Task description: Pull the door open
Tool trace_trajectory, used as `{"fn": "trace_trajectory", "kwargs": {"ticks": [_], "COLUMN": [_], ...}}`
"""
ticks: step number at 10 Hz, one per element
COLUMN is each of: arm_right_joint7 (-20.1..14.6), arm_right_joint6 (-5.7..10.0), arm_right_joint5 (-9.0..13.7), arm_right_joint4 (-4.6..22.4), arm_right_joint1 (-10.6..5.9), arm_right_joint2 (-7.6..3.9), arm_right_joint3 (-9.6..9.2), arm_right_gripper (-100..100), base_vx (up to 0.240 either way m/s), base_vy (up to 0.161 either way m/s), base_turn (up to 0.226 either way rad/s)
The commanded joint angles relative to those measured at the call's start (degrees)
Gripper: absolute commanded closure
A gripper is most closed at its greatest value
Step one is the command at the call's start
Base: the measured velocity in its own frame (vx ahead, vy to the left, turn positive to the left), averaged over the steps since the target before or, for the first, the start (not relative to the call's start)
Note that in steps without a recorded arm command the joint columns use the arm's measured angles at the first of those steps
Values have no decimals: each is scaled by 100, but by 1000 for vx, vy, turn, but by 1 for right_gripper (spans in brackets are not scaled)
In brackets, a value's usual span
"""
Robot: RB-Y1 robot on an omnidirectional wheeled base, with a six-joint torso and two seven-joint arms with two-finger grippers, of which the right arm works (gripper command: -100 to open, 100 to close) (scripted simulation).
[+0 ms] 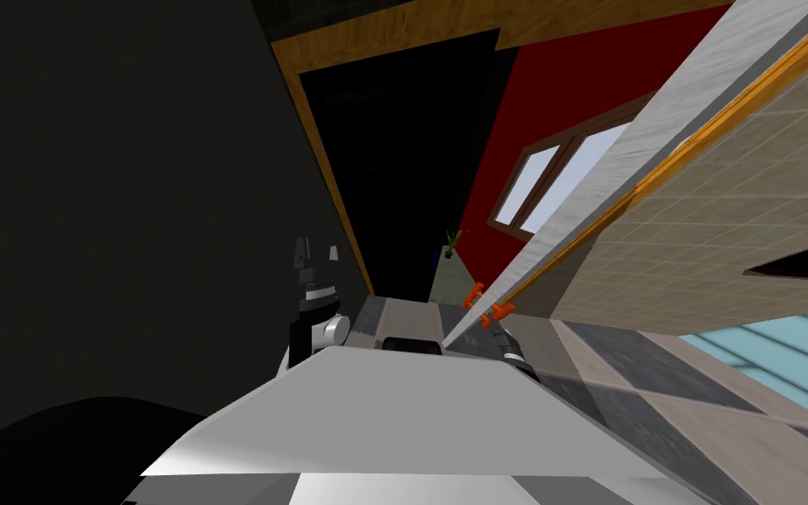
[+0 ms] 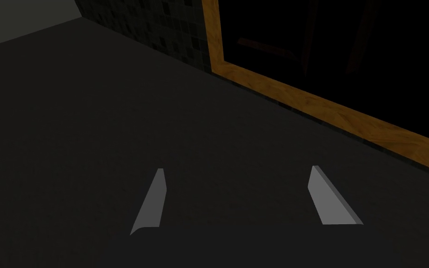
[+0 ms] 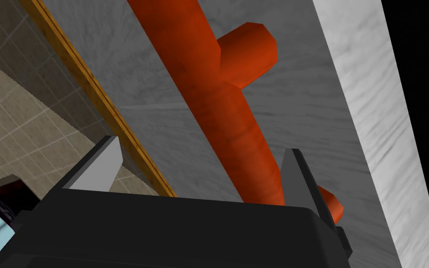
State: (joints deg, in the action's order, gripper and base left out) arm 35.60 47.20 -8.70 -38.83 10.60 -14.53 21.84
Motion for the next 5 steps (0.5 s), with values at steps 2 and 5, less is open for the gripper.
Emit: {"fn": "trace_trajectory", "kwargs": {"ticks": [2,5], "arm_right_joint7": [-200,-409], "arm_right_joint6": [-49,-50], "arm_right_joint5": [146,229], "arm_right_joint4": [32,41], "arm_right_joint1": [-117,-105], "arm_right_joint2": [-175,-193], "arm_right_joint3": [134,127], "arm_right_gripper": [100,100], "base_vx": [-39,-32], "base_vy": [-15,-13], "base_turn": [27,28]}}
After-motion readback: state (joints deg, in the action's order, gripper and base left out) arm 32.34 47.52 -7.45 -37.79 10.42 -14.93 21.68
